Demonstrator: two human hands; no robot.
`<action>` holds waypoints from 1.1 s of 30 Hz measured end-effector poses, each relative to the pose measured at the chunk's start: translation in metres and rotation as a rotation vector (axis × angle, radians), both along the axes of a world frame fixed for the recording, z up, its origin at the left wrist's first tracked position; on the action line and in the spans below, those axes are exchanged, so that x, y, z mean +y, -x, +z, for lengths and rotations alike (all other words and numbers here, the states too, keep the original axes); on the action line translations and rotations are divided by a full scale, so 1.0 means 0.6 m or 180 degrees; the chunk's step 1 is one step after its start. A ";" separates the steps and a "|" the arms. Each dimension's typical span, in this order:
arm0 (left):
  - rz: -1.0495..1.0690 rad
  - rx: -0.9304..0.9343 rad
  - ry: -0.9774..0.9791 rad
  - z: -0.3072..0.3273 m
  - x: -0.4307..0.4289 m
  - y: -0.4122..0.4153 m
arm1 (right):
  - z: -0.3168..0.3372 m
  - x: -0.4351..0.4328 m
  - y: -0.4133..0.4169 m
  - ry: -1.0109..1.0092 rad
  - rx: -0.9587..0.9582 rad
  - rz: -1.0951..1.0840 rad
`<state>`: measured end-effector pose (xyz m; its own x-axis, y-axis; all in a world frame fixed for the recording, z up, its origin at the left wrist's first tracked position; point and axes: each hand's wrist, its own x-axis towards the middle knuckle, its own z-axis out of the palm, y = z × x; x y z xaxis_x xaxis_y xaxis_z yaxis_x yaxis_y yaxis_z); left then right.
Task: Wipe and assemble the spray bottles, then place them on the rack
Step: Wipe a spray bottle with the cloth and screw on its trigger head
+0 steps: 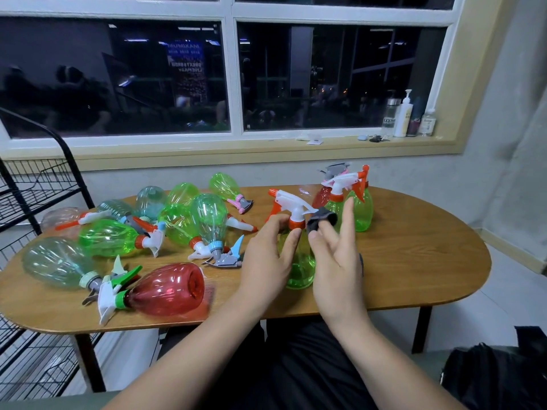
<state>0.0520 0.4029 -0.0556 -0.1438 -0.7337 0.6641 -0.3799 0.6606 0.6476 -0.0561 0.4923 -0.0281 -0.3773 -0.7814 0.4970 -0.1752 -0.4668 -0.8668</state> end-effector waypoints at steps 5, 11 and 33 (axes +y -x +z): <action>0.0003 -0.0007 -0.0044 -0.004 -0.005 0.002 | 0.001 -0.007 0.016 0.0097 0.0142 0.0147; -0.0021 0.0253 -0.0079 -0.019 -0.010 0.009 | -0.033 -0.031 0.027 -0.0044 0.0219 -0.0107; -0.0071 0.0268 -0.0049 -0.039 -0.015 0.000 | -0.057 -0.099 0.045 -0.0103 0.1050 -0.0841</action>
